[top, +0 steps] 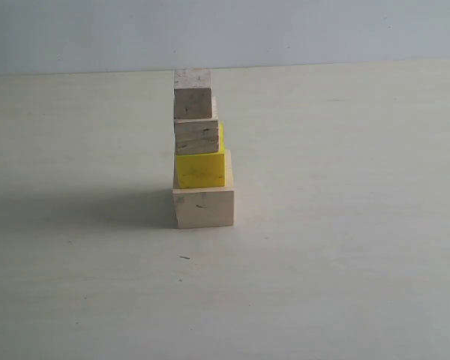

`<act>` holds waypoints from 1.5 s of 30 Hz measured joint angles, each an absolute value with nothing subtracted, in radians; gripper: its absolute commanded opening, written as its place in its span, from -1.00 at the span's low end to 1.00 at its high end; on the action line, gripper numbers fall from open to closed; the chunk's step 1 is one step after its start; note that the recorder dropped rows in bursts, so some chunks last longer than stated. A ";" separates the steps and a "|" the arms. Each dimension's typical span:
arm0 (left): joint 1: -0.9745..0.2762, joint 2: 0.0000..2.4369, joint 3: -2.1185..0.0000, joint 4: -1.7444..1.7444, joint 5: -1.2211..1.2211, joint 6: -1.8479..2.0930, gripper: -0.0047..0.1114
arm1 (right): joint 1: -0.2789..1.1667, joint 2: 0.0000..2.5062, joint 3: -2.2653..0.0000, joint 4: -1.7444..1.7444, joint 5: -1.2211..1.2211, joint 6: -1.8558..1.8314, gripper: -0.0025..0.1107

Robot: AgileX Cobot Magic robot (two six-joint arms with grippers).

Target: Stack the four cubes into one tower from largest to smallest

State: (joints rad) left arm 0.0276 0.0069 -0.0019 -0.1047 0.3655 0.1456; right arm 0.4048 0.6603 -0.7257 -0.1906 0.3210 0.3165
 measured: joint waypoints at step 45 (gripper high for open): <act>0.078 0.007 -0.002 -0.112 0.366 0.148 -0.92 | 0.405 0.660 -0.726 -0.191 0.321 0.316 -0.96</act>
State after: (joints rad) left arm 0.0775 0.0069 -0.0019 -0.1116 0.3655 0.1480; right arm 0.4048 0.6603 -0.7257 -0.1906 0.3210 0.3165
